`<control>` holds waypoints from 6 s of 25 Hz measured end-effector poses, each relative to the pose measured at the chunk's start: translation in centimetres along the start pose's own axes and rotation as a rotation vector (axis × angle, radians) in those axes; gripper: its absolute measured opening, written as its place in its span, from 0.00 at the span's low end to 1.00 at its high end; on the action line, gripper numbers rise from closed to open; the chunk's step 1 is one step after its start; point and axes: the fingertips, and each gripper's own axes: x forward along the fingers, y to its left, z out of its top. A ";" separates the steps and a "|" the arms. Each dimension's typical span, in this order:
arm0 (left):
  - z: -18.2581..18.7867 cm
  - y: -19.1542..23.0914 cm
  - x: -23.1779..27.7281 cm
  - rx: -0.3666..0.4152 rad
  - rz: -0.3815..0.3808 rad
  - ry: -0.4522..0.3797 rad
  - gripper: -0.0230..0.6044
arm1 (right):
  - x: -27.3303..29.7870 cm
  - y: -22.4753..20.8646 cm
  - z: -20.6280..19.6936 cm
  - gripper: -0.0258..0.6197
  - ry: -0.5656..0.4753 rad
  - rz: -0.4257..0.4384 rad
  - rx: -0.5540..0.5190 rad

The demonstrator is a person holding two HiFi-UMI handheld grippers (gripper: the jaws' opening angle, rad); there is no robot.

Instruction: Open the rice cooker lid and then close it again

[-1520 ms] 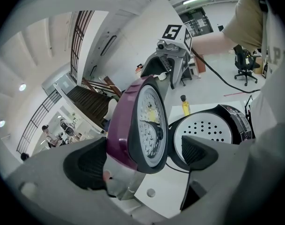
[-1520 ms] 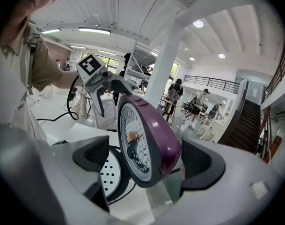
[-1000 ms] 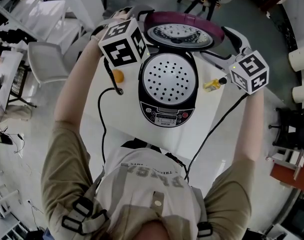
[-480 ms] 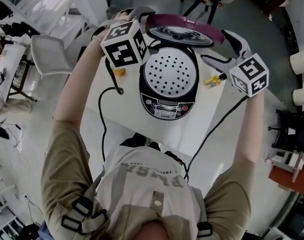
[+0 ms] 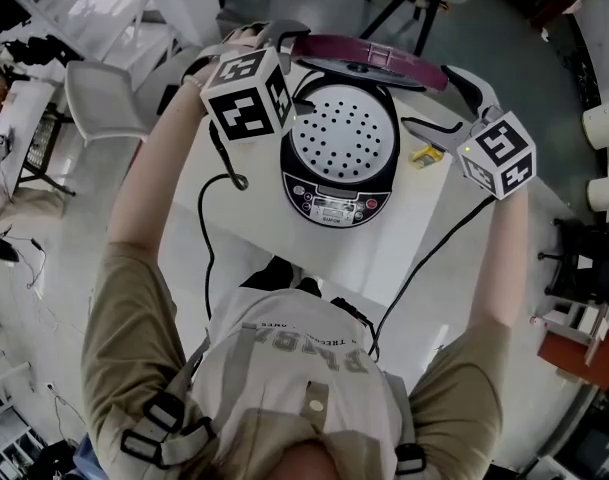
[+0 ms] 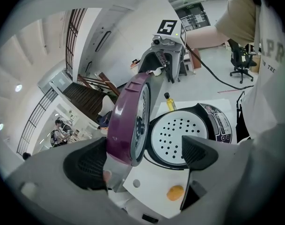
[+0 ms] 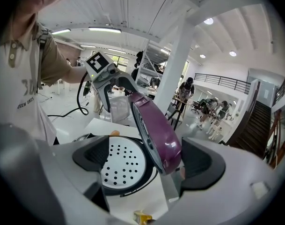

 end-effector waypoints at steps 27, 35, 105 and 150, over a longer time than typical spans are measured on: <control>-0.9 -6.5 -0.9 -0.005 -0.035 0.044 0.86 | -1.1 5.6 -2.7 0.75 0.029 0.085 -0.030; -1.3 -8.3 -1.0 -0.005 -0.039 0.065 0.86 | -1.4 7.2 -3.5 0.75 0.037 0.122 -0.034; -6.8 -21.7 2.3 -0.051 -0.318 0.162 0.86 | 0.8 17.6 -12.9 0.75 0.219 0.363 0.014; -8.3 -23.7 3.8 -0.035 -0.439 0.199 0.86 | 1.8 18.5 -15.3 0.75 0.295 0.457 0.026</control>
